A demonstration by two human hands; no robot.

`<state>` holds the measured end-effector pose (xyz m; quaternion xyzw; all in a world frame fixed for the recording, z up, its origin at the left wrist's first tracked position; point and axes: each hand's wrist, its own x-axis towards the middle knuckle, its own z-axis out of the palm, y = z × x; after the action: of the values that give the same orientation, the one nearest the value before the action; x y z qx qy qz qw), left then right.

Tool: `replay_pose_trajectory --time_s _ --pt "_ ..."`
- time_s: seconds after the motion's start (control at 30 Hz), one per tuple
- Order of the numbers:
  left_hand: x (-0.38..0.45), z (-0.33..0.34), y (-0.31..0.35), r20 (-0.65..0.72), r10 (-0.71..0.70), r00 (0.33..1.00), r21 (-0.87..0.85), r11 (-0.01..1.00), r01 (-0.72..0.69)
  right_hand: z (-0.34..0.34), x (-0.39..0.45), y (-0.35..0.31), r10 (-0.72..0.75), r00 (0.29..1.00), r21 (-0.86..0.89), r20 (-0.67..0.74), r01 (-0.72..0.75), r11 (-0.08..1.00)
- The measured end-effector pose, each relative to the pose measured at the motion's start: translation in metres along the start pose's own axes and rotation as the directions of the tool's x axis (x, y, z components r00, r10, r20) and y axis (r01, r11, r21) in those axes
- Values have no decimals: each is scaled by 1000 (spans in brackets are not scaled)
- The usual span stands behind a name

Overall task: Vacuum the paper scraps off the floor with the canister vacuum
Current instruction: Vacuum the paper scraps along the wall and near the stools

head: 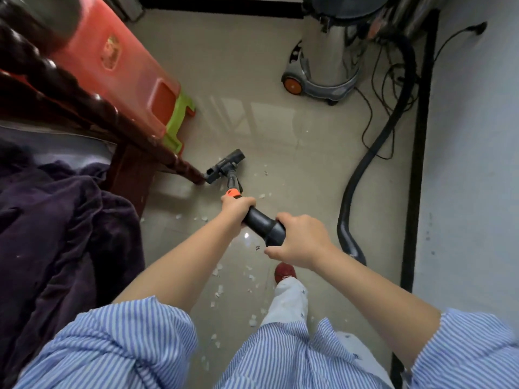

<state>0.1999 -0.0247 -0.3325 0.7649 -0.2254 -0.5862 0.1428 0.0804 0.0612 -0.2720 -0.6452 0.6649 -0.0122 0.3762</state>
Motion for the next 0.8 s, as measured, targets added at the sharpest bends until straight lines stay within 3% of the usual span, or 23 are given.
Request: replay_pose_trajectory --time_s 0.33,0.53,0.8 --pt "52 -10 38 -21 20 1000 59 998 -19 -8 62 -13 33 999 38 16 -33 999" --pt "63 -6 49 -51 -14 999 100 995 19 -11 79 -13 79 991 113 108 -91 989" --pt "46 21 33 -15 -96 995 13 995 96 -29 65 11 56 986 4 154 -57 998"
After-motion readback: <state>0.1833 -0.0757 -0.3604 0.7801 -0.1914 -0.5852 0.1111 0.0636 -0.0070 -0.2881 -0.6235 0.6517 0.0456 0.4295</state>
